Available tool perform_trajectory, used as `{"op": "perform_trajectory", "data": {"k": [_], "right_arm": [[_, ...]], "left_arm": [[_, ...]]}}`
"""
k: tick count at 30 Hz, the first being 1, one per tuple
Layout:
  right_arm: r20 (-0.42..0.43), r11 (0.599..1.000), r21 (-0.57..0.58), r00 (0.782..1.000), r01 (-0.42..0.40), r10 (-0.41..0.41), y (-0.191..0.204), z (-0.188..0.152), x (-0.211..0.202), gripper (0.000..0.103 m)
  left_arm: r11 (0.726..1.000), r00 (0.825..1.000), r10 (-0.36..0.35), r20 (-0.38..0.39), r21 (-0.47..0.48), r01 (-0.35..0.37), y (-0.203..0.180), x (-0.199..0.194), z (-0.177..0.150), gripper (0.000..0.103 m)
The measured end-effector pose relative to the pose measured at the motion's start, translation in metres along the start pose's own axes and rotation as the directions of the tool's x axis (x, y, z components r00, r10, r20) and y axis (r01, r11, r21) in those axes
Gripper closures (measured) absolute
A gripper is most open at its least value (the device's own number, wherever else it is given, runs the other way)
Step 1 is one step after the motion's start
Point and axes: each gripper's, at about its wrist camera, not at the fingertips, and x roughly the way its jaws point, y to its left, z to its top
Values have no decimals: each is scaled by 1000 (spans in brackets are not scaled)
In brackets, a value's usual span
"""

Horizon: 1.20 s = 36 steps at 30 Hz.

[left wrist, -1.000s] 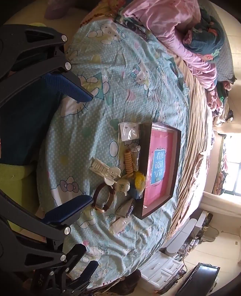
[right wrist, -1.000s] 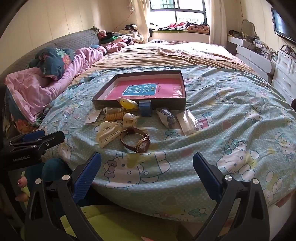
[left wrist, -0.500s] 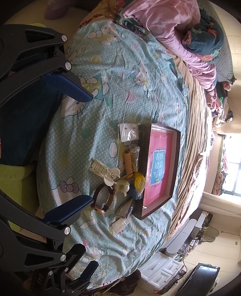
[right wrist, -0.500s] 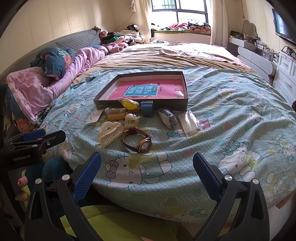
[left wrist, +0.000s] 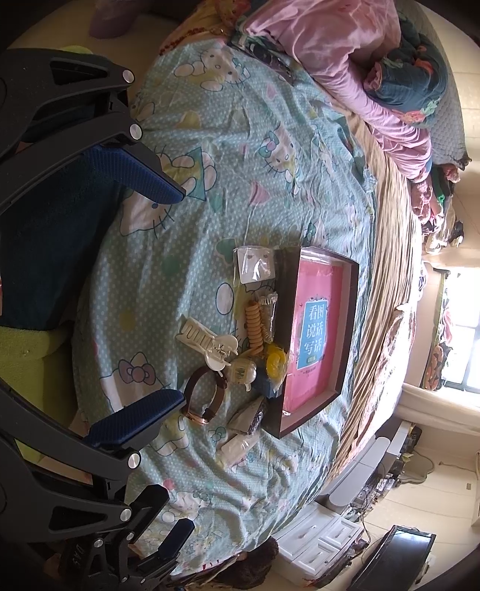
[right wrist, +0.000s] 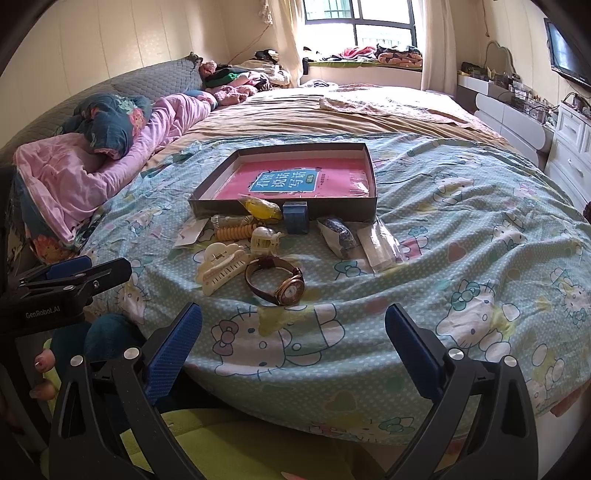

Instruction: Organize jewelry

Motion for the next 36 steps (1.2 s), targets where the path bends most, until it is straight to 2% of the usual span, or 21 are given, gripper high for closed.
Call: {"op": "perform_trajectory", "data": {"k": [23,36], "right_arm": [[8,1000,-8,1000,-20,20,6,3,-3,4],[12,999,-16,999,-32,32,1,14,3,4]], "left_arm": [[1000,1000,2,-1,-6,-2,3,0,1,9],[1000,999,-4,-38,-22,3,5,14,6,9]]}}
